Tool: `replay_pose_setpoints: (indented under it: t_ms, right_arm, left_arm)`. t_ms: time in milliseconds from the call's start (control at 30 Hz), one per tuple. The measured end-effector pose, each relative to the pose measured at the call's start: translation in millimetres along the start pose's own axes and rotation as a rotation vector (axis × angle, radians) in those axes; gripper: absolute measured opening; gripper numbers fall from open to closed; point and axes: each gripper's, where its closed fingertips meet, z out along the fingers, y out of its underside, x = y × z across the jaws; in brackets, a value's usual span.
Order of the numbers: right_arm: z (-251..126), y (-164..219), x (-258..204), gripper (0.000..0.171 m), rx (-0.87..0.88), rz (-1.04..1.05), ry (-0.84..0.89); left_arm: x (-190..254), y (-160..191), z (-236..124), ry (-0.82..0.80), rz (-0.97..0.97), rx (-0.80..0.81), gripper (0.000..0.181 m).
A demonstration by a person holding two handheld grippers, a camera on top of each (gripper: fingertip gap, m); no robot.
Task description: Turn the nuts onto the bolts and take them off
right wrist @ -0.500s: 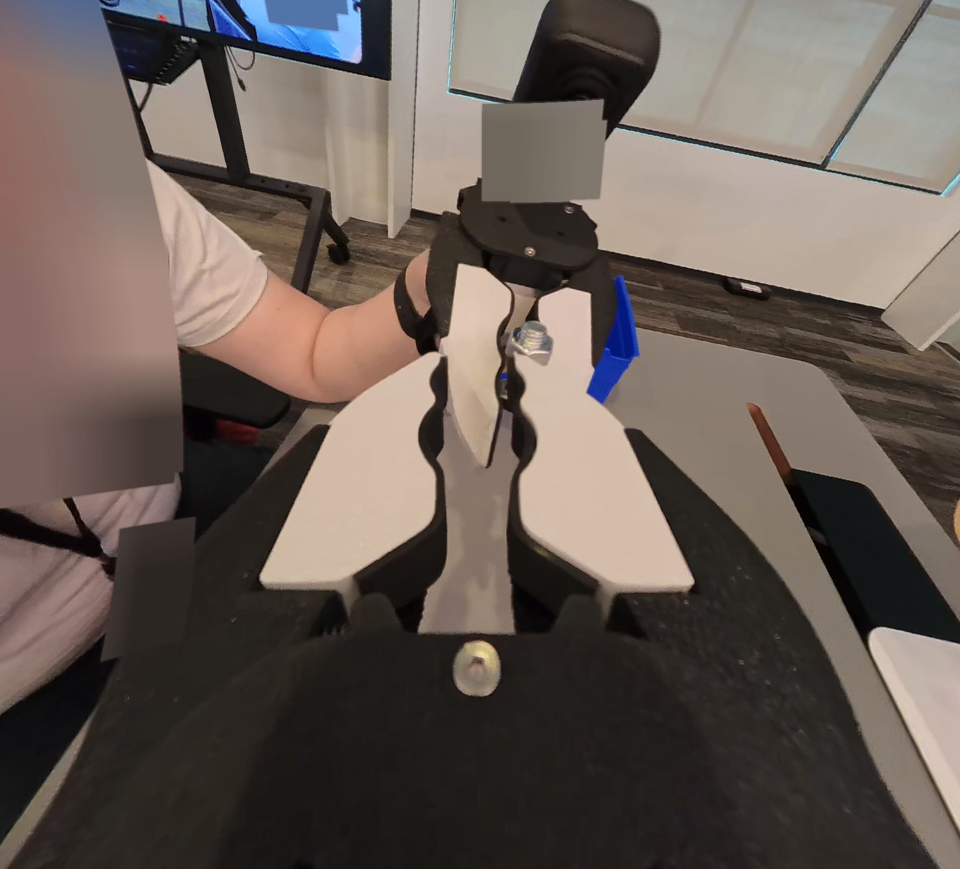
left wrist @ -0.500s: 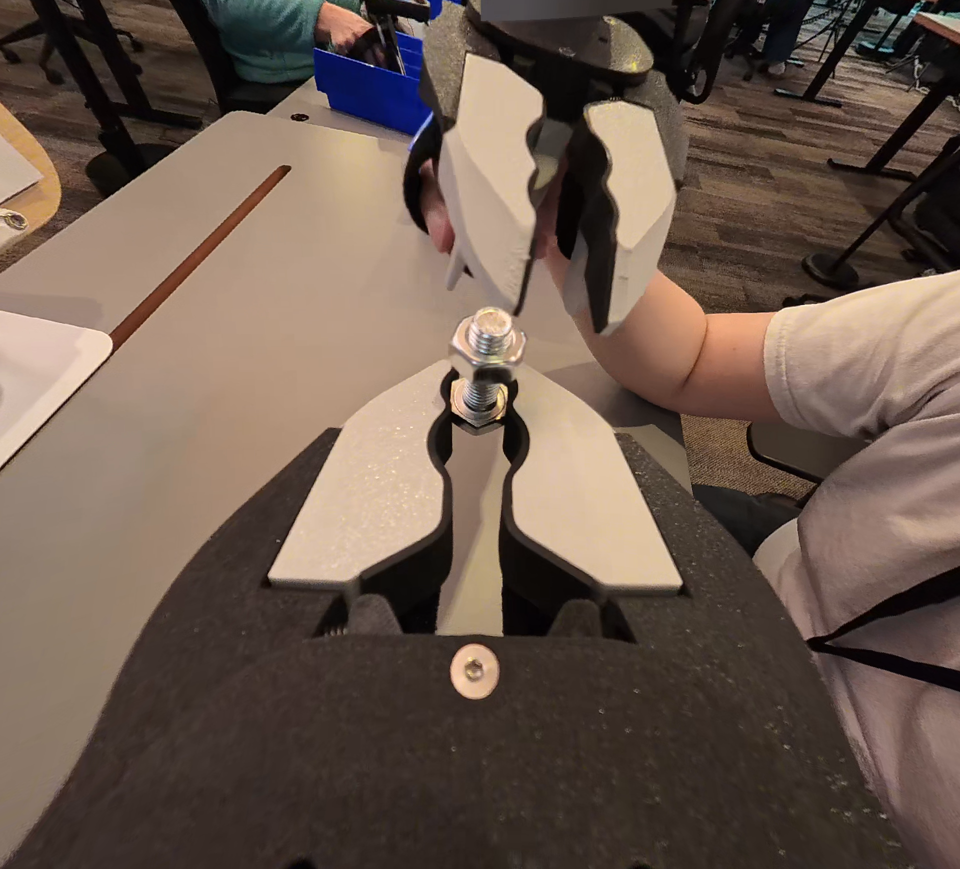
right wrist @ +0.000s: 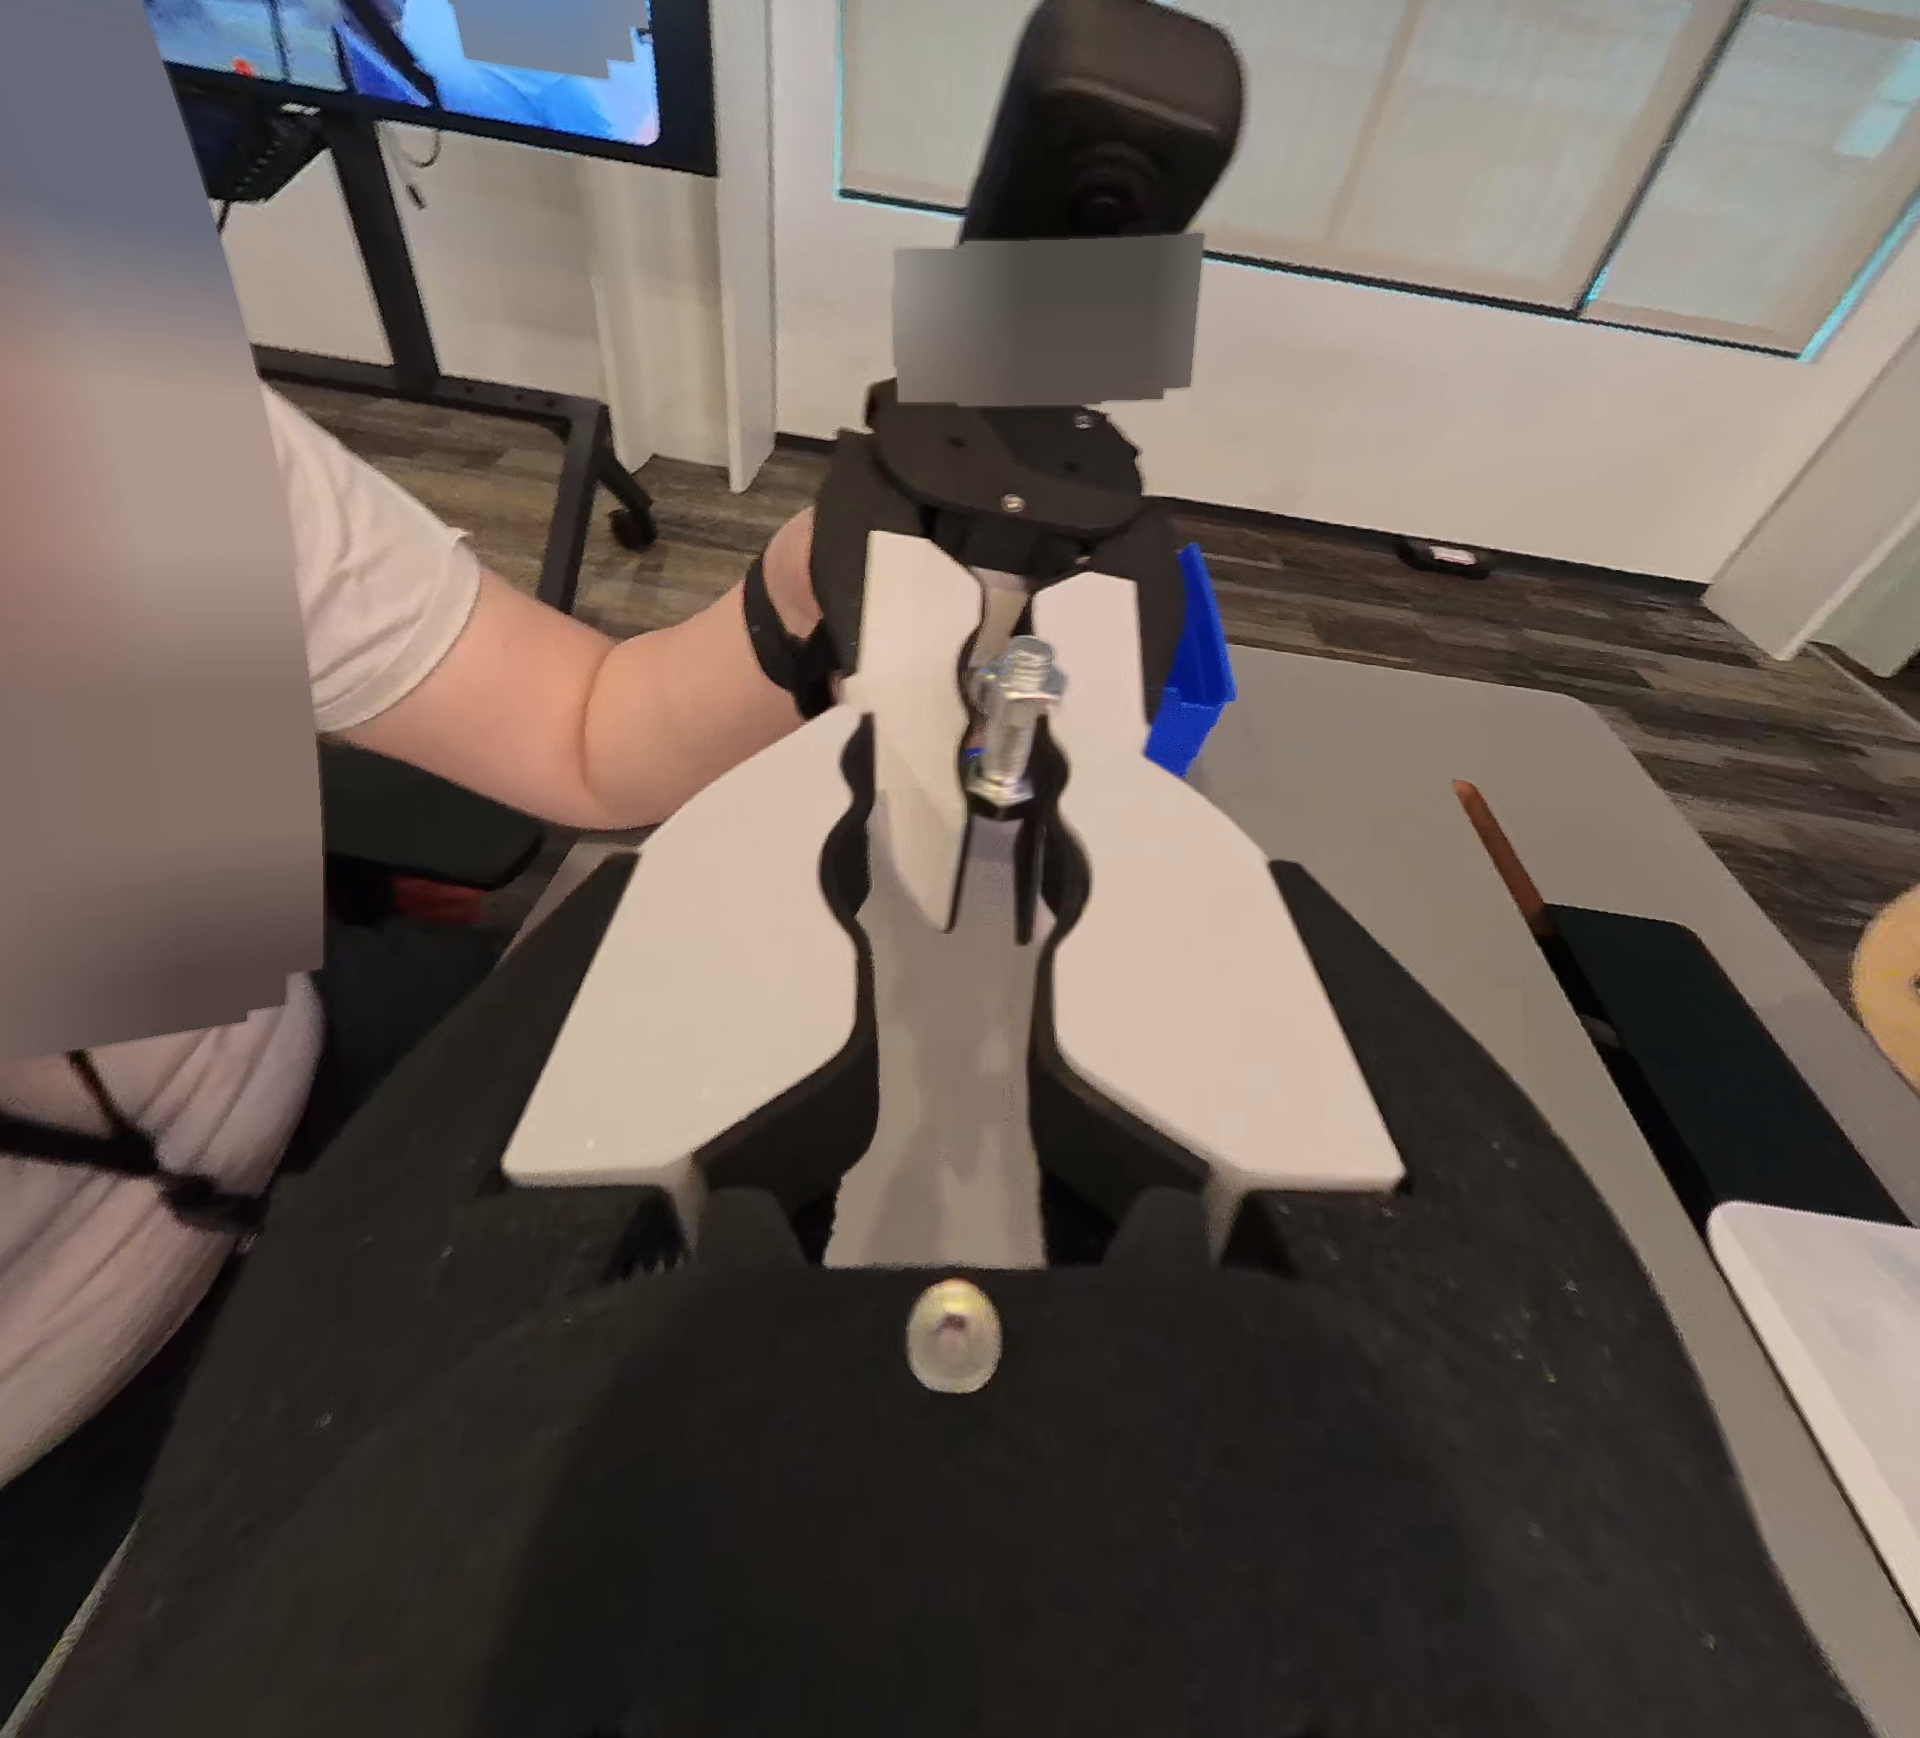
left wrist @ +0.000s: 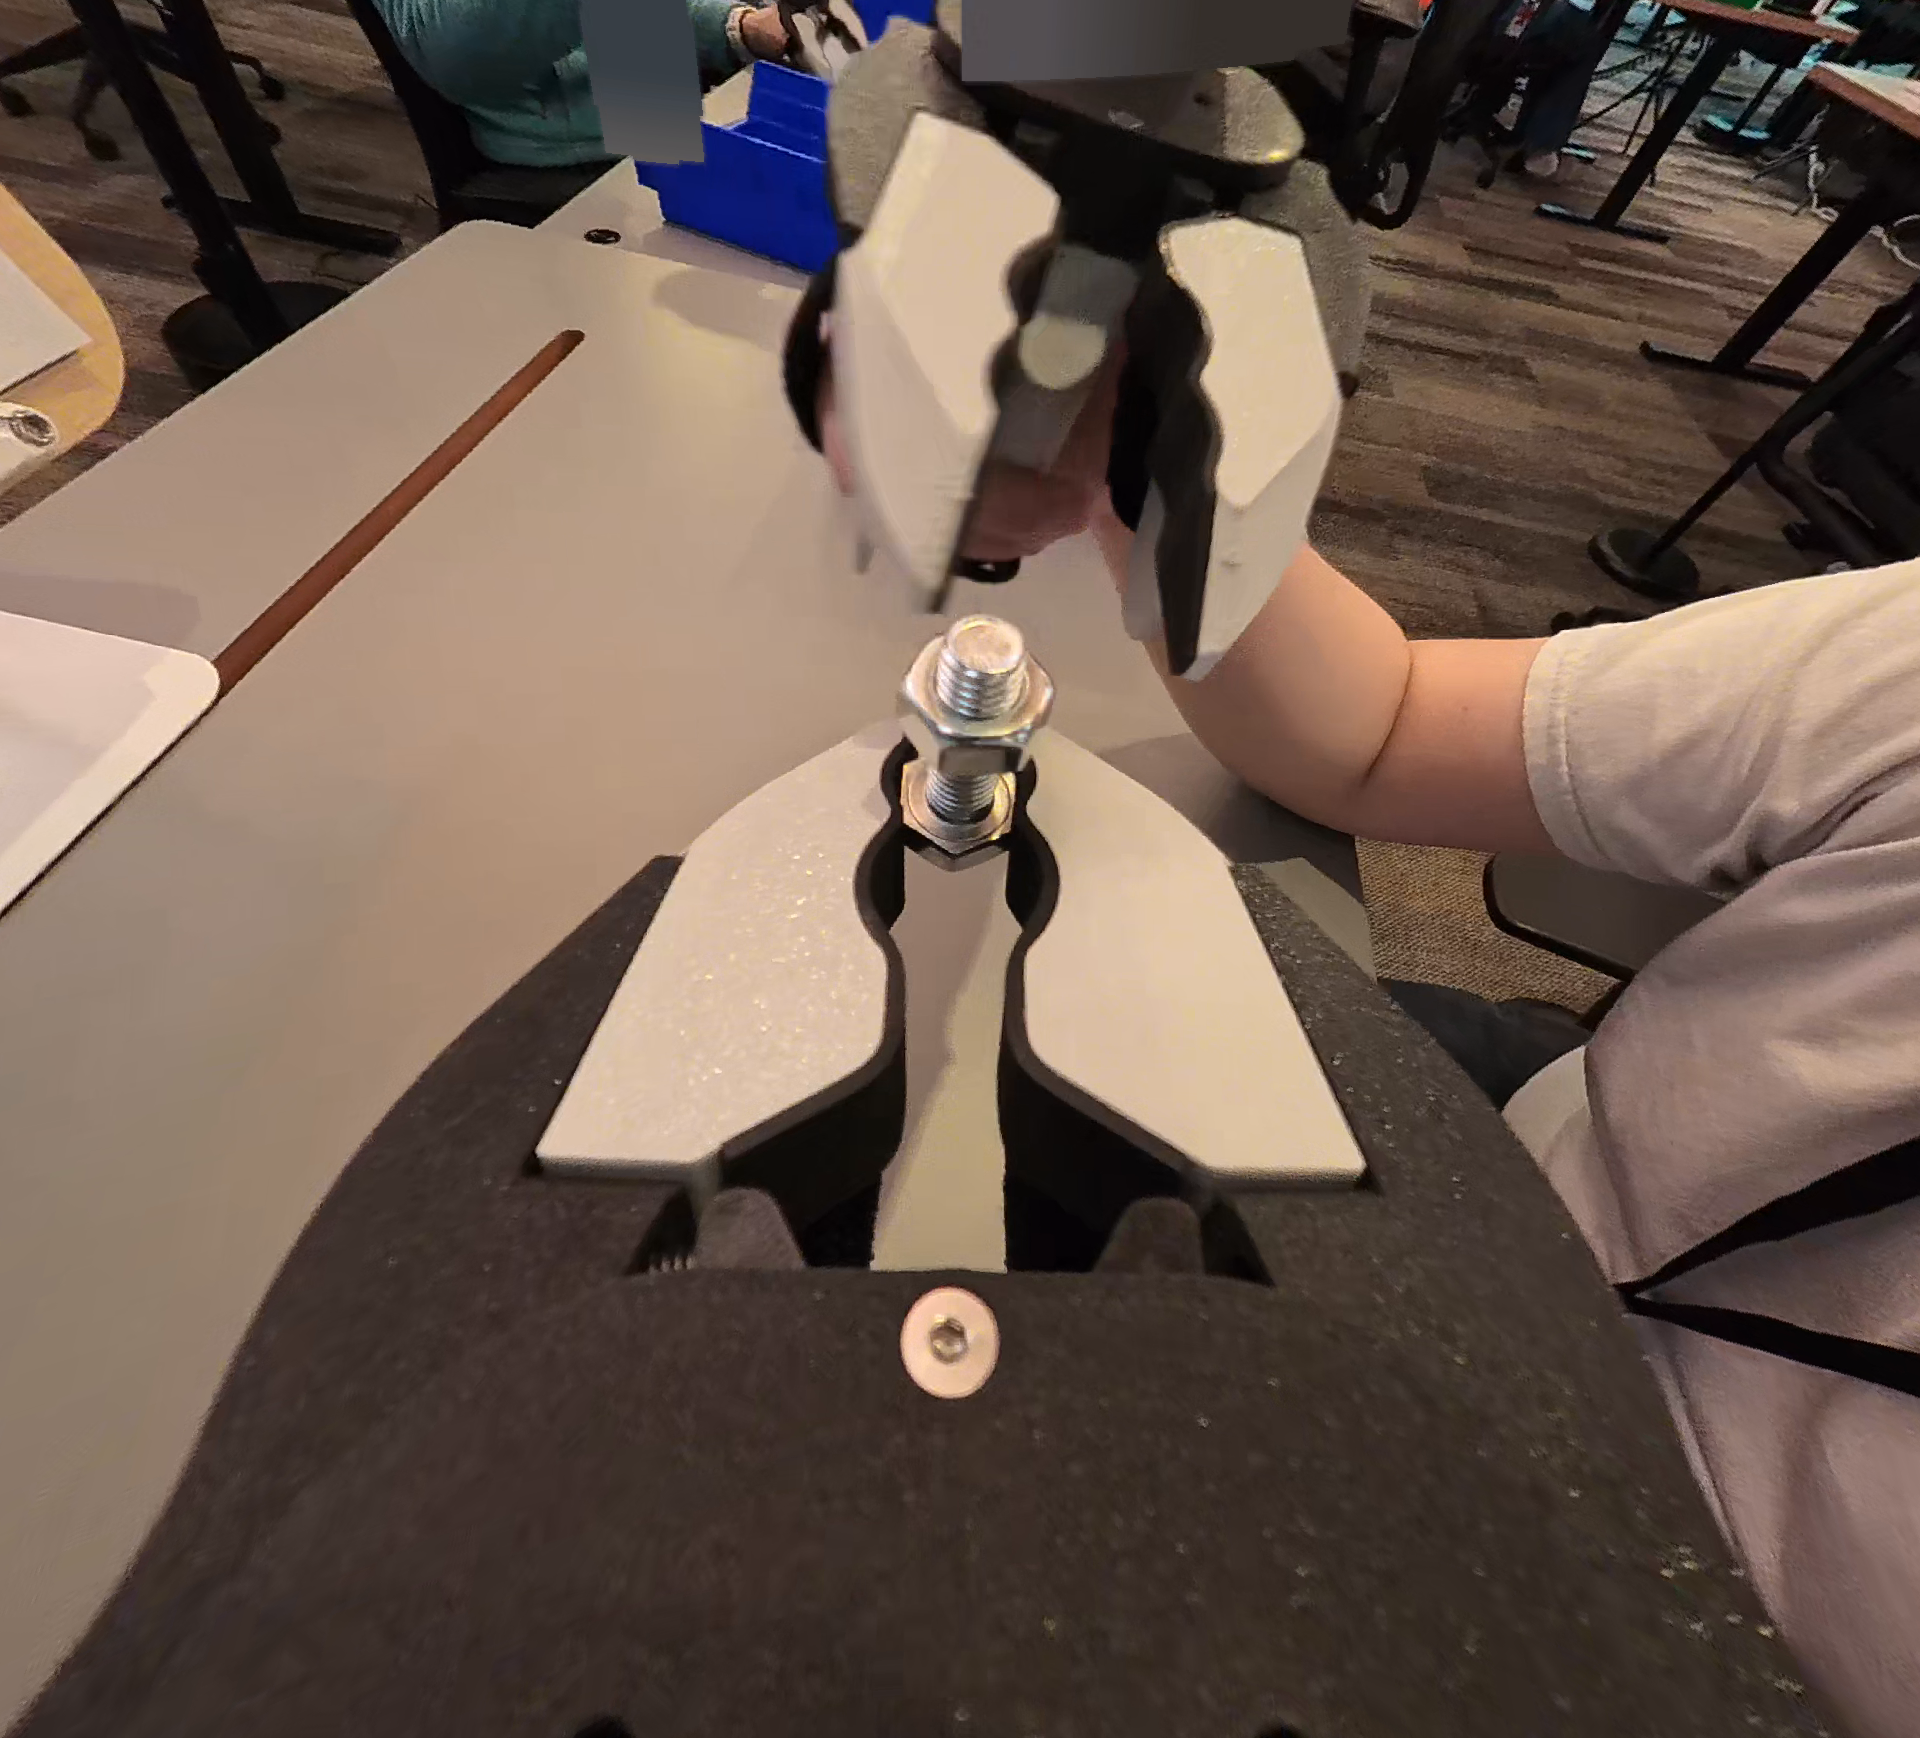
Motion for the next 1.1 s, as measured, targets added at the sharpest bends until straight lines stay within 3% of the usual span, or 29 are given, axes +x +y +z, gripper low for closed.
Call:
replay_pose_setpoints:
  t_ms: [100, 267, 333, 400, 533, 667, 700, 767, 833, 967, 1100]
  right_arm:
    - [8.1, 2.9, 4.6, 0.043, 0.012, 0.034, 0.001]
    - [7.6, 6.1, -2.6, 0.041, -0.028, 0.002, -0.021]
    - [0.9, 1.6, -7.7, 0.025, -0.01, -0.011, -0.05]
    - [-2.6, -5.7, -6.8, 0.019, 0.036, 0.013, -0.051]
    - [3.3, -2.9, 5.8, 0.039, 0.048, 0.049, 0.001]
    - [7.7, 1.8, -3.7, 0.041, 0.011, 0.05, -0.052]
    - [5.4, 2.0, -5.9, 0.039, 0.0, 0.037, -0.056]
    - [-0.5, -2.3, -18.1, 0.014, 0.012, 0.021, -0.125]
    - [-2.0, -8.3, -11.7, 0.018, 0.045, 0.033, -0.081]
    - [6.7, 0.6, 2.3, 0.045, 0.019, 0.034, -0.007]
    - [9.5, 5.0, -4.4, 0.046, -0.02, 0.016, -0.034]
  left_arm:
    - [4.9, 1.1, 3.0, 0.009, 0.02, -0.013, 0.015]
    - [-1.7, 1.0, 0.4, -0.017, 0.006, -0.008, 0.015]
    - [-5.4, -0.4, -2.2, -0.032, -0.001, 0.003, 0.015]
    - [-4.2, -0.1, -2.4, -0.022, -0.002, 0.002, 0.015]
    - [0.2, 0.4, 0.6, -0.016, 0.016, -0.008, 0.015]
    - [-2.2, 0.8, -0.1, -0.025, 0.012, -0.008, 0.014]
    - [-3.2, 0.8, -1.1, -0.027, 0.009, -0.007, 0.015]
    - [-7.9, -1.1, -3.5, -0.049, 0.002, 0.007, 0.015]
    - [-4.0, -1.0, -3.1, -0.019, -0.003, 0.007, 0.015]
    - [0.5, 1.3, 1.6, -0.017, 0.022, -0.013, 0.015]
    - [-3.3, 1.6, 0.4, -0.03, 0.016, -0.011, 0.014]
